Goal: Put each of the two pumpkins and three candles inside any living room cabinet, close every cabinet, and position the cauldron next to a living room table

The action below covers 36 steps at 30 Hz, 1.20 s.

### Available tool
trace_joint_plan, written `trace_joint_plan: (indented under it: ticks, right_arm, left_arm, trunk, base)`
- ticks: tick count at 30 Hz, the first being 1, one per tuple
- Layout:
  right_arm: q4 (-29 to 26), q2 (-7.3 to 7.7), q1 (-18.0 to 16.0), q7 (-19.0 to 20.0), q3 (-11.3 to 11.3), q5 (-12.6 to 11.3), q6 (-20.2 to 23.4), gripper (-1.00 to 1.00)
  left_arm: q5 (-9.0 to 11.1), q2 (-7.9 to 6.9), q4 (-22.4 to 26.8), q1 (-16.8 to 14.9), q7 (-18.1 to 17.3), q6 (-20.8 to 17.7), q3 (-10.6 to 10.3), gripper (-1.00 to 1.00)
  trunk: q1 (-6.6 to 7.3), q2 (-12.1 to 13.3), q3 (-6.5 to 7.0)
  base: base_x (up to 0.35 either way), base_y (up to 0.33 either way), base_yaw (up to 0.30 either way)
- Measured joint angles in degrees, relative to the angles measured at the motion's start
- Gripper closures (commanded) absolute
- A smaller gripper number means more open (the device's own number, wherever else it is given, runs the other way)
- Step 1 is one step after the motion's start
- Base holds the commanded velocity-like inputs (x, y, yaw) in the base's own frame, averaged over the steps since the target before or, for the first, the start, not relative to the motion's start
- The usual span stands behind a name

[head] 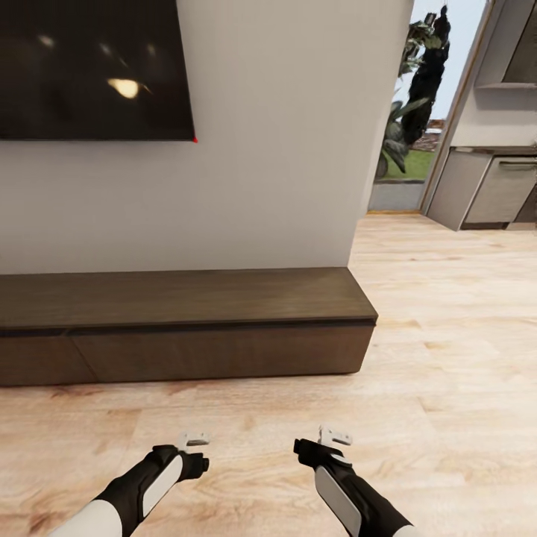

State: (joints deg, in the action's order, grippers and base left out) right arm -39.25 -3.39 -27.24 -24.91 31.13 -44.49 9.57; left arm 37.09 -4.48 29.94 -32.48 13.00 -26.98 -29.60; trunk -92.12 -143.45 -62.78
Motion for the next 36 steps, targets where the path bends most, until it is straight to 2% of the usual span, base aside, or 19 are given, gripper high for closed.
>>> trace_joint_plan:
  ticks: [4,6,10,14,17,23,27,29,36]
  right_arm:
    - [1.13,0.06,0.00,0.03,0.01,-0.12,-0.29,-1.00]
    - [1.41,-0.04,0.00,0.11,0.08,0.13,-0.35,-1.00]
    - [2.31,-0.13,-0.01,0.12,0.08,0.17,-0.37,-1.00]
    - [4.56,-0.16,0.00,0.13,0.06,0.23,-0.98,-1.00]
    - [7.42,-0.16,-0.01,0.14,0.05,0.21,-3.72,-1.00]
    - [14.89,-0.16,0.02,0.30,0.39,0.91,-10.85,-1.00]
    - [17.48,0.22,0.01,4.07,0.84,1.07,-14.41,-1.00]
    - [17.95,0.26,0.01,5.76,0.90,1.07,-15.32,-1.00]
    - [20.94,-0.04,0.01,7.04,1.04,1.13,-16.03,-1.00]
  left_arm:
    - [1.60,-0.03,-2.40,0.01,-0.06,0.54,0.05,-1.00]
    - [2.70,-0.06,-4.24,0.02,-0.13,2.40,0.08,-1.00]
    - [2.89,0.05,-7.33,-0.01,-0.05,6.30,0.00,-1.00]
    - [2.95,0.12,-8.00,0.00,-0.02,7.22,0.01,-1.00]
    - [2.98,0.20,-8.67,-0.02,-0.03,7.46,0.05,-1.00]
    - [2.93,0.24,-11.00,0.01,-0.02,8.29,0.05,-1.00]
    - [2.93,0.36,-13.75,0.02,0.01,11.14,0.03,-1.00]
    - [2.93,0.89,-15.32,0.02,-0.02,13.18,0.02,-1.00]
    - [3.07,2.18,-19.44,0.03,-0.03,17.42,-0.02,-1.00]
  trunk:
    - [0.10,0.05,0.89]
    - [0.16,0.08,1.33]
    - [0.26,0.13,2.22]
    - [0.36,0.19,3.10]
    - [0.44,0.23,3.77]
    - [1.74,2.61,4.85]
    - [2.62,4.21,5.57]
    - [3.06,5.02,5.93]
    - [4.60,7.82,6.89]
  base:
    - [0.000,0.000,0.000]
    - [0.000,0.000,0.000]
    - [0.000,0.000,0.000]
    - [0.000,0.000,0.000]
    - [0.000,0.000,0.000]
    - [0.000,0.000,0.000]
    - [0.000,0.000,0.000]
    - [0.000,0.000,0.000]
    - [0.000,0.000,0.000]
